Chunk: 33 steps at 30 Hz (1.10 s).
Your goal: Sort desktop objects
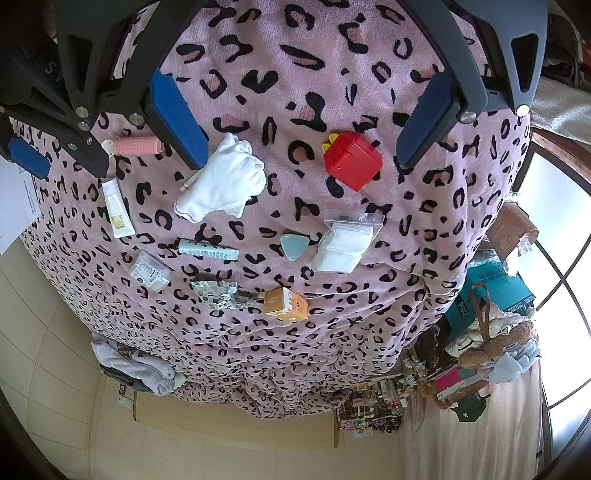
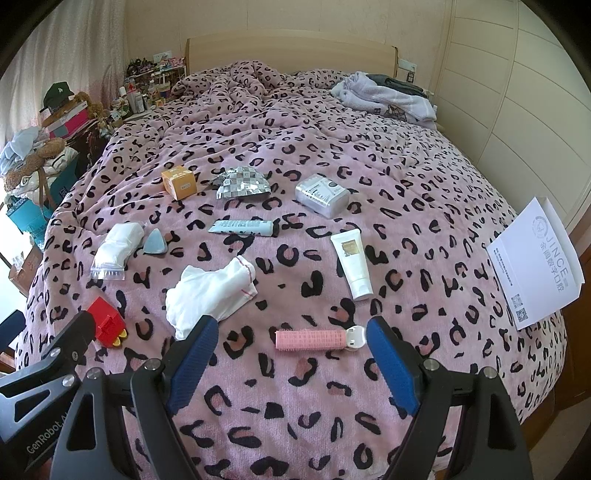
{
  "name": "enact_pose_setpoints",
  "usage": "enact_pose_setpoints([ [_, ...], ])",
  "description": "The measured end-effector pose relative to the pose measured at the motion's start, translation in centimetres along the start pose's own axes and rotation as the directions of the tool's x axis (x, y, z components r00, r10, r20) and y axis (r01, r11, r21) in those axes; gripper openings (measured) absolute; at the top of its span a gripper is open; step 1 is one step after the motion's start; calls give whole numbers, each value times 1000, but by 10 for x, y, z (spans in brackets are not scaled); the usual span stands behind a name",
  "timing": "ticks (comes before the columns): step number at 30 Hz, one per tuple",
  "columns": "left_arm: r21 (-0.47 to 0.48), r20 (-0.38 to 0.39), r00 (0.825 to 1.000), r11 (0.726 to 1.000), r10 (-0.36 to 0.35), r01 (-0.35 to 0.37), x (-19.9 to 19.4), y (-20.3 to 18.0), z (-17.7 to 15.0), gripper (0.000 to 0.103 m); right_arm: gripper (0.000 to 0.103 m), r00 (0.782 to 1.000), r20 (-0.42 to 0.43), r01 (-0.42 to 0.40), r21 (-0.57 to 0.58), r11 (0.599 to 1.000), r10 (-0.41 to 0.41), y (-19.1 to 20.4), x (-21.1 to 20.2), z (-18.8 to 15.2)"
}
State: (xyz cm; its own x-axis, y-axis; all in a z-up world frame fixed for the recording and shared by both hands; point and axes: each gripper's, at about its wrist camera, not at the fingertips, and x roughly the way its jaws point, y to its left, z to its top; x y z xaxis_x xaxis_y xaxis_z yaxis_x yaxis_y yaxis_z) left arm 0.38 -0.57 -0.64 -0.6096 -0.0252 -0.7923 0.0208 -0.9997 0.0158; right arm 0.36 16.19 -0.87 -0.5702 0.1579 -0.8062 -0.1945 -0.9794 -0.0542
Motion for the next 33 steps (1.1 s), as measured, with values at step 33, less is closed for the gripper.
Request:
enact_pose_setpoints([
  [33,1,0,1000,1000,2,-2,0,-1,0,103,85,1000,0,1,1,1000,-1,-2,0,-1],
])
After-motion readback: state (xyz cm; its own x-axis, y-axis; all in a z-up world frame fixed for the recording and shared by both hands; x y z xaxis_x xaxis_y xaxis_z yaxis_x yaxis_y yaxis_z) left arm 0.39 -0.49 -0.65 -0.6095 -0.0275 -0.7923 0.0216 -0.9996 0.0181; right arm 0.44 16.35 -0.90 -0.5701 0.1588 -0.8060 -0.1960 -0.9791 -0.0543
